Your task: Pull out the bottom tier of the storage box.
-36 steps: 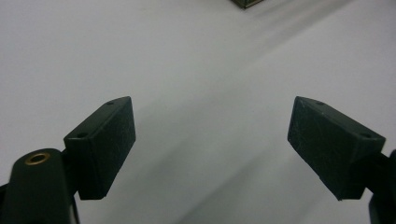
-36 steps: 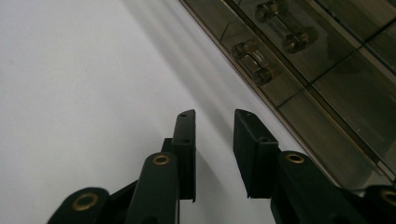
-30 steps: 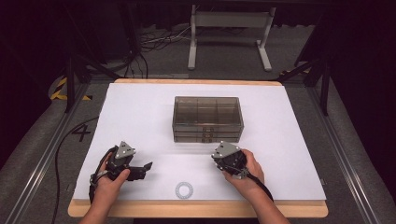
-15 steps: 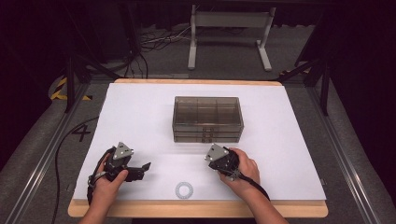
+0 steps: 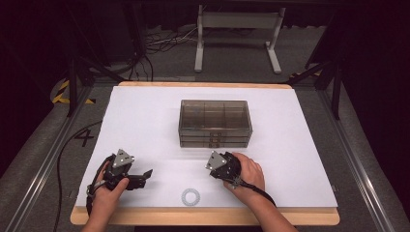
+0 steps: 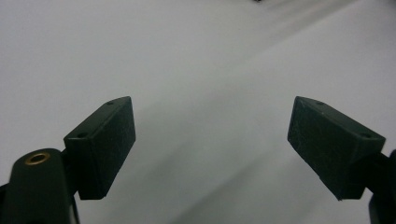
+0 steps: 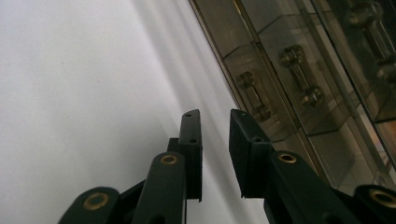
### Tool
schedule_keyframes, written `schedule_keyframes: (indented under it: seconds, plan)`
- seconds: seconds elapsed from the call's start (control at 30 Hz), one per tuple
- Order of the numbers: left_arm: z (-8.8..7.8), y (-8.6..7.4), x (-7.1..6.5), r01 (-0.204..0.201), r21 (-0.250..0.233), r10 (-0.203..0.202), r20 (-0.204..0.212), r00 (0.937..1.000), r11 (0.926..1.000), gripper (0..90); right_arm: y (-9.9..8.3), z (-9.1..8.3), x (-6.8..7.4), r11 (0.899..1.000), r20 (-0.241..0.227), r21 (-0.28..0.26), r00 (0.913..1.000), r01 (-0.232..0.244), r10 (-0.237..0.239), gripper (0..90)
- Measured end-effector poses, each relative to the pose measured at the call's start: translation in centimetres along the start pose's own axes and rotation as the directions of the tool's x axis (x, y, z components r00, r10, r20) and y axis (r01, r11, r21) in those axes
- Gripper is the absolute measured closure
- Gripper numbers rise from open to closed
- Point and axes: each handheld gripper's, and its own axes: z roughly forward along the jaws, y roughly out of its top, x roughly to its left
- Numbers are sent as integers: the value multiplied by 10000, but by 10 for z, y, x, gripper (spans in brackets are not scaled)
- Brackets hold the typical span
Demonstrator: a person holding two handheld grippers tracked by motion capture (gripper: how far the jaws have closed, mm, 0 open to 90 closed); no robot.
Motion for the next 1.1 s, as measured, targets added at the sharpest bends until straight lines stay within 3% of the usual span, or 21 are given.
schedule_keyframes:
  seconds: [0.2, 0.5, 0.73, 1.1]
  plan:
    - [1, 0, 0, -11, -24, 11, -9, 10000, 10000, 159, 3, 3, 5, 9988, 377, 108, 9981, 484, -488, 755]
    - [3, 3, -1, -175, 25, 175, 18, 9998, 9998, 160, 5, 9, 11, 9967, 1077, 130, 9909, 796, -806, 755]
    - [5, 6, -3, -319, 51, 319, 36, 9995, 9995, 160, 8, 16, 17, 9881, 1506, 273, 9765, 1516, -1540, 746]
    - [8, 9, -4, -386, 2, 386, 121, 9992, 9993, 160, 10, 23, 17, 9789, 2101, 546, 9561, 1970, -2042, 742]
